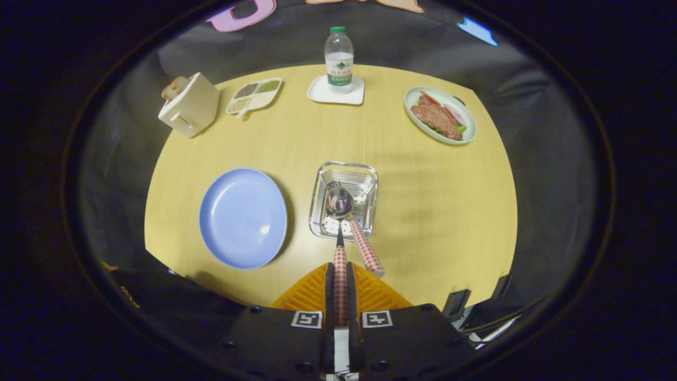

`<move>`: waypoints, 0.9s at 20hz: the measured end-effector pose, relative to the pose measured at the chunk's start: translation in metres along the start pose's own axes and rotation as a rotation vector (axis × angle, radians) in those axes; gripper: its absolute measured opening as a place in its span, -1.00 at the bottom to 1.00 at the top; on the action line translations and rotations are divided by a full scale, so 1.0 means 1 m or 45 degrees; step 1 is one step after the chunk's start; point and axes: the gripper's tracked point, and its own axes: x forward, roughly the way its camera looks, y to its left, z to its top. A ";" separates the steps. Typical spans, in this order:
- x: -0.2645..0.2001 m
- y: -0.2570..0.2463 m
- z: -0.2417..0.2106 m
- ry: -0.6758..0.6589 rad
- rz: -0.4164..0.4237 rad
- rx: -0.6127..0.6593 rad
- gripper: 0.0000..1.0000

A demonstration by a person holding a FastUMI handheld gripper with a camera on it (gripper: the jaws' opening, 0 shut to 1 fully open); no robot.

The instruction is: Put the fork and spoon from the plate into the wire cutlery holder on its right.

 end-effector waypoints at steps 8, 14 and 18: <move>0.022 0.004 0.017 0.124 0.014 -0.016 -0.67; 0.005 0.020 0.034 0.044 0.103 0.046 0.16; -0.006 0.020 0.042 -0.126 0.105 0.078 0.97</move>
